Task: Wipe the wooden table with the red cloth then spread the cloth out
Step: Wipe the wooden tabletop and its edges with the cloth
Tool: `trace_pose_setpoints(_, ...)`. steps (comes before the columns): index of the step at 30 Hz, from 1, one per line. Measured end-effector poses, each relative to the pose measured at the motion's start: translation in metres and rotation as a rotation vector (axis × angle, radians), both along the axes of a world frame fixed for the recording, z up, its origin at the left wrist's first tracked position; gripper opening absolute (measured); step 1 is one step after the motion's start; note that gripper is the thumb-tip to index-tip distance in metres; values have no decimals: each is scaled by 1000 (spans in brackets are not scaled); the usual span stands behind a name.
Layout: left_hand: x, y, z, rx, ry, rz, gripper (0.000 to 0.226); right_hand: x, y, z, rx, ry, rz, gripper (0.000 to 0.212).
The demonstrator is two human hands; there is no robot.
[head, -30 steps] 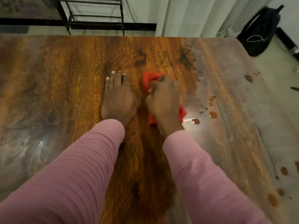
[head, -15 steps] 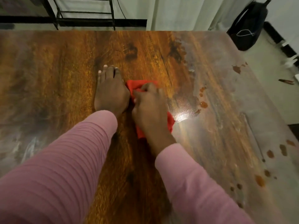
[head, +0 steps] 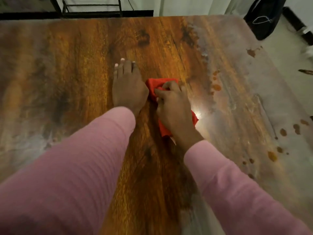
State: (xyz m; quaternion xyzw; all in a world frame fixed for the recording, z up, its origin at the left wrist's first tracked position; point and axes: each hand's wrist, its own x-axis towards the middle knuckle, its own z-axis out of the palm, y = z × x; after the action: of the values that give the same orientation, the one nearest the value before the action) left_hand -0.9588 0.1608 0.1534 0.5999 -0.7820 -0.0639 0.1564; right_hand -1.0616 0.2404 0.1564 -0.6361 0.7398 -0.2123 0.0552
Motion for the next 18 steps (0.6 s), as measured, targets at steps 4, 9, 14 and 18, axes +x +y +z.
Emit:
trace_pose_setpoints(4,6,70,0,95,50,5,66,-57,4,6,85,149,-86,28)
trace_pose_setpoints(9,8,96,-6,132,-1,-42,75,-67,14,7,71,44,-343,32)
trace_pose_setpoints(14,5,92,-7,141,54,-40,84,6,60,2,-1,-19,-7,25)
trace_pose_setpoints(18,8,92,-12,113,51,-18,53,-45,65,5,40,53,-20,27)
